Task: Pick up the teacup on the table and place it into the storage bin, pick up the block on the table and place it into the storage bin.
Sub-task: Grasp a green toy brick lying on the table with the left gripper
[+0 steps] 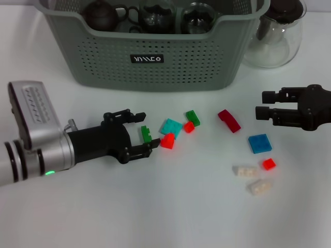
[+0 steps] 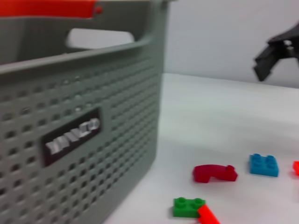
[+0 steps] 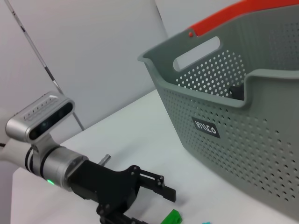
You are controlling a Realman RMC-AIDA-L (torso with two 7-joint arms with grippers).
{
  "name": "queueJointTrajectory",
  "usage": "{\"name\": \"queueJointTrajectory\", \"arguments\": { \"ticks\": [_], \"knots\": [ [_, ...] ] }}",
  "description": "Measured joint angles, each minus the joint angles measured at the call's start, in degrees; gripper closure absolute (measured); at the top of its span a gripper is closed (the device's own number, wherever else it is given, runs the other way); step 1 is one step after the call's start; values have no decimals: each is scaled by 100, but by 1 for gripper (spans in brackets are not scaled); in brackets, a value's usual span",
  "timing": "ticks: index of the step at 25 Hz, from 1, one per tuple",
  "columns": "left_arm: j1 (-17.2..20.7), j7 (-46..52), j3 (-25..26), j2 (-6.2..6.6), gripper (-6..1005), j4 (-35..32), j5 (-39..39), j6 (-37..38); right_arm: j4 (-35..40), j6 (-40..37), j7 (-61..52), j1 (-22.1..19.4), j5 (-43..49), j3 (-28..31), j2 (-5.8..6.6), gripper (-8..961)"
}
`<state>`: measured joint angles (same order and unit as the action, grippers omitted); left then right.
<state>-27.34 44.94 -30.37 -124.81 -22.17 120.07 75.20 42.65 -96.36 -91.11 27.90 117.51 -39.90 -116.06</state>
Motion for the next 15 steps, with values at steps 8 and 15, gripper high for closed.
{"name": "queueJointTrajectory", "arguments": {
  "ticks": [8, 15],
  "knots": [
    [-33, -483, -6, 7, 290, 272, -290, -407, -28, 4, 6, -19, 26, 0, 9, 357],
    [8, -487, -30, 3, 290, 296, -247, -555, -29, 6, 6, -28, 27, 0, 5, 357]
  ]
}}
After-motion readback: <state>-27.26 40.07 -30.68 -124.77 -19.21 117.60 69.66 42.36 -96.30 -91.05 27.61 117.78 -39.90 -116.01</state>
